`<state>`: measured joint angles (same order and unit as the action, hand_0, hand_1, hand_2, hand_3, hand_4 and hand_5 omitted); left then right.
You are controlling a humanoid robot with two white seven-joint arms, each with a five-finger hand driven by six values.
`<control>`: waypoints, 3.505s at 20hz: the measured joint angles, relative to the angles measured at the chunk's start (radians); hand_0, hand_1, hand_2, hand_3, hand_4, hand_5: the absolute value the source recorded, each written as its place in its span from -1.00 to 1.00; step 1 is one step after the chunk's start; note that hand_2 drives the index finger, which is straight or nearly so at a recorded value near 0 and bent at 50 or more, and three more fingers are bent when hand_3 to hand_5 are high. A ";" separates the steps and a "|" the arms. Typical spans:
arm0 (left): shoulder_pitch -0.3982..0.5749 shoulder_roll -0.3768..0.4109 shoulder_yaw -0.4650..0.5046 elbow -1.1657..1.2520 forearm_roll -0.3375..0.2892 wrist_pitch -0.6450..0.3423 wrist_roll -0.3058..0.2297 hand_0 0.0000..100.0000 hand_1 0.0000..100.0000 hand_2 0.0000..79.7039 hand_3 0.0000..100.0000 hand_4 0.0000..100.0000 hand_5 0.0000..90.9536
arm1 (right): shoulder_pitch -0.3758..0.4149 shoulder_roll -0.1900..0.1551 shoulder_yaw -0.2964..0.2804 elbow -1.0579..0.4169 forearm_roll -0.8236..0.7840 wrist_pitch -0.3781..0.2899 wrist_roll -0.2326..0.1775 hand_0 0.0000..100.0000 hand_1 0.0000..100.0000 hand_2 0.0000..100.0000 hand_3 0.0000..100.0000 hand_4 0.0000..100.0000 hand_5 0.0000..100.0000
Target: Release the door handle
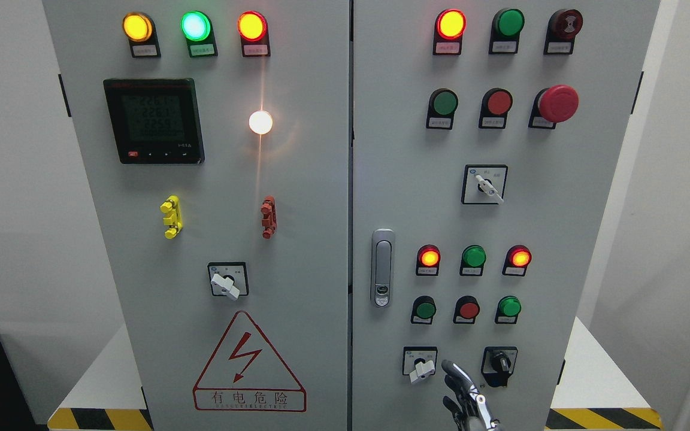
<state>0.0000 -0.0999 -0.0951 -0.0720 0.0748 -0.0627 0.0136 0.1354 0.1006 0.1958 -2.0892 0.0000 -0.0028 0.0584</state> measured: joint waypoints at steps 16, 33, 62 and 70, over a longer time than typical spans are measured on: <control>0.000 0.000 0.000 0.000 0.000 0.000 0.000 -0.76 0.11 -1.00 -1.00 -1.00 -1.00 | -0.008 -0.001 -0.002 0.002 0.197 0.007 -0.005 -0.17 -0.57 -0.94 0.91 0.91 1.00; 0.000 0.000 0.000 0.000 0.000 0.000 0.000 -0.76 0.11 -1.00 -1.00 -1.00 -1.00 | -0.157 0.001 0.029 0.079 1.036 -0.005 -0.171 -0.47 -0.55 -0.83 1.00 1.00 1.00; 0.000 0.000 0.000 0.000 0.000 0.000 0.000 -0.76 0.11 -1.00 -1.00 -1.00 -1.00 | -0.392 0.030 0.129 0.323 1.451 0.117 -0.221 -0.50 -0.61 -0.85 1.00 1.00 1.00; 0.000 0.000 0.000 0.000 0.000 0.000 0.000 -0.76 0.11 -1.00 -1.00 -1.00 -1.00 | -0.415 0.032 0.136 0.354 1.461 0.135 -0.217 -0.49 -0.61 -0.84 1.00 1.00 1.00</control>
<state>0.0000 -0.0997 -0.0951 -0.0721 0.0749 -0.0627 0.0136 -0.2792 0.1329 0.3314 -1.7352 1.4608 0.1321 -0.1589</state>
